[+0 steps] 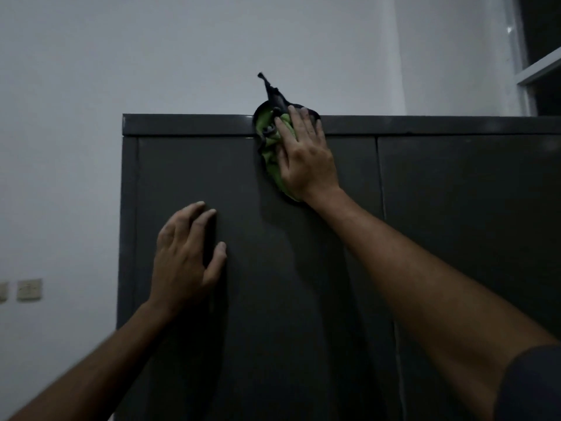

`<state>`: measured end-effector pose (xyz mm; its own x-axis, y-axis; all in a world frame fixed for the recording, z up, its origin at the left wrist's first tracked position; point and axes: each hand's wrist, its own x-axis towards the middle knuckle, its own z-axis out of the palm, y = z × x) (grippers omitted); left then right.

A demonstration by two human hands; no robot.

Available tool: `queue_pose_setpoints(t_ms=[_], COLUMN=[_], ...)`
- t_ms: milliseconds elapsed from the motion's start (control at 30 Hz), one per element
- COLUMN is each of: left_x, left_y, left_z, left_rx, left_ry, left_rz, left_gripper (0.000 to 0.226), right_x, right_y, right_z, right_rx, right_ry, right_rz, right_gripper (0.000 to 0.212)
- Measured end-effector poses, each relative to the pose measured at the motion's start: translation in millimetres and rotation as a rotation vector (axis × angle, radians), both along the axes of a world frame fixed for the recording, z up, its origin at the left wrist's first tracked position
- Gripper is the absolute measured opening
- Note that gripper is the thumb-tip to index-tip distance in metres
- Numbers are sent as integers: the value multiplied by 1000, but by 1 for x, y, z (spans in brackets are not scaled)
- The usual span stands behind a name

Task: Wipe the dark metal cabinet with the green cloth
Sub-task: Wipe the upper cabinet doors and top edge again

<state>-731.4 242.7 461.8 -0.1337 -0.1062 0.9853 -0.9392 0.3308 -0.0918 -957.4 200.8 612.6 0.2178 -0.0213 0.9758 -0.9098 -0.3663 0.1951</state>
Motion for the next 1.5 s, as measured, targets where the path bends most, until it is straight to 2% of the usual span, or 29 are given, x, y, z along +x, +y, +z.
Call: queue_pose_setpoints(t_ms=[400,500,567,667,700,767,933,1033,1100,1167,1333,1433,1467,1500], left_x=[-64,-69,-71,-74,-75,-75,-75,-78,-78,-78,-79,-89,-94,-99], left_y=[-9,-12,-13,-14,-14,-13,-10,-3,2,7,9,8,7,6], left_z=[1,3,2,-2,-3,-3,-2,-3,-2,-1,3,7,8,10], left_rx=[-84,-82,-72,-51,-39,-20,-2,10,32,51,57,56,55,51], left_ry=[316,335,338,340,338,338,349,345,328,303,304,401,418,406], left_rz=[101,124,136,147,145,141,135,127,126,142,153,130,126,124], left_gripper=[65,67,67,71,72,73,67,64,65,68,72,71,71,71], right_x=[-205,-257,-280,-261,-239,-185,-72,-91,-134,-187,-311,-308,-291,-269], right_y=[-19,-23,-25,-22,-18,-10,-2,-8,-16,-23,-31,-25,-20,-15], right_z=[-6,-9,-11,-5,-2,-7,-82,-124,-125,-111,-64,-39,-32,-28], right_rx=[36,24,32,91,102,100,0,-33,-72,-78,60,162,179,172], right_ry=[-167,-323,-493,-771,-800,-637,146,578,670,488,-284,-710,-779,-751], right_rz=[20,9,-3,-4,9,26,51,68,29,5,-32,-25,-16,-23], right_gripper=[53,53,56,60,60,61,56,47,46,49,57,61,63,65])
